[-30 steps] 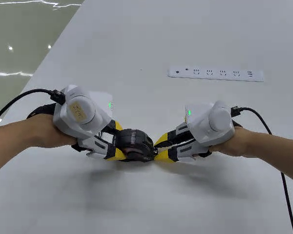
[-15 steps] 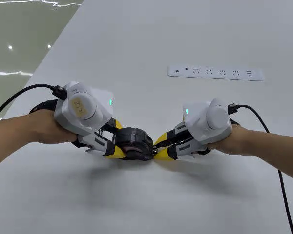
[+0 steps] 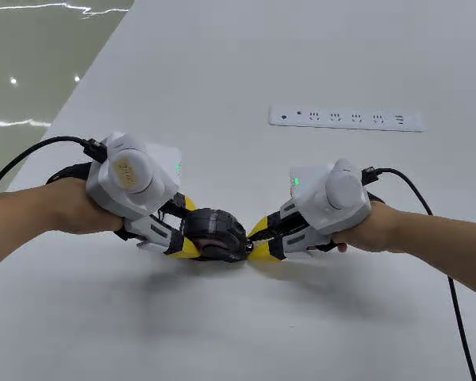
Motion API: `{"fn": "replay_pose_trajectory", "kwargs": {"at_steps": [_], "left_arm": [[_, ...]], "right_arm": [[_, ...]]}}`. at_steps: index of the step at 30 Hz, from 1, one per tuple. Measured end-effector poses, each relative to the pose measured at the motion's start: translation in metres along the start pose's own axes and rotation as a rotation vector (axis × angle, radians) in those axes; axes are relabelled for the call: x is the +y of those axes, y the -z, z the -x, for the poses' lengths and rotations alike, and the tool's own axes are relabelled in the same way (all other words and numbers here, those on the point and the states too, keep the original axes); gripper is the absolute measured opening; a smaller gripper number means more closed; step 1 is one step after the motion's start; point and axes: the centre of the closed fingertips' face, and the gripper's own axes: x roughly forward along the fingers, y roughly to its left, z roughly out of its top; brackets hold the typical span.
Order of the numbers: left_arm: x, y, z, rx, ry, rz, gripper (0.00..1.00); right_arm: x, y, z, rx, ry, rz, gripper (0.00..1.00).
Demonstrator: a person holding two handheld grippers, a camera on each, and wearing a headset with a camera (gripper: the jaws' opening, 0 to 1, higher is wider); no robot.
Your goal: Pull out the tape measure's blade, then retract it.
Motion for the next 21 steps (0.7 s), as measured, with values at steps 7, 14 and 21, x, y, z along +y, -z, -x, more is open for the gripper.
{"fn": "replay_pose_trajectory", "kwargs": {"at_steps": [7, 14, 21], "left_arm": [[-0.0011, 0.0007, 0.0006, 0.0, -0.001, 0.0, 0.25], [-0.0025, 0.0013, 0.0016, 0.001, 0.0, -0.004, 0.25], [-0.0035, 0.0016, 0.0019, 0.003, 0.004, -0.008, 0.25]], "right_arm": [[0.0017, -0.0013, 0.0006, 0.005, 0.001, 0.005, 0.11], [0.0033, -0.0022, 0.0015, 0.011, 0.004, 0.011, 0.11], [0.0051, -0.0026, 0.0019, 0.014, 0.004, 0.009, 0.11]]}}
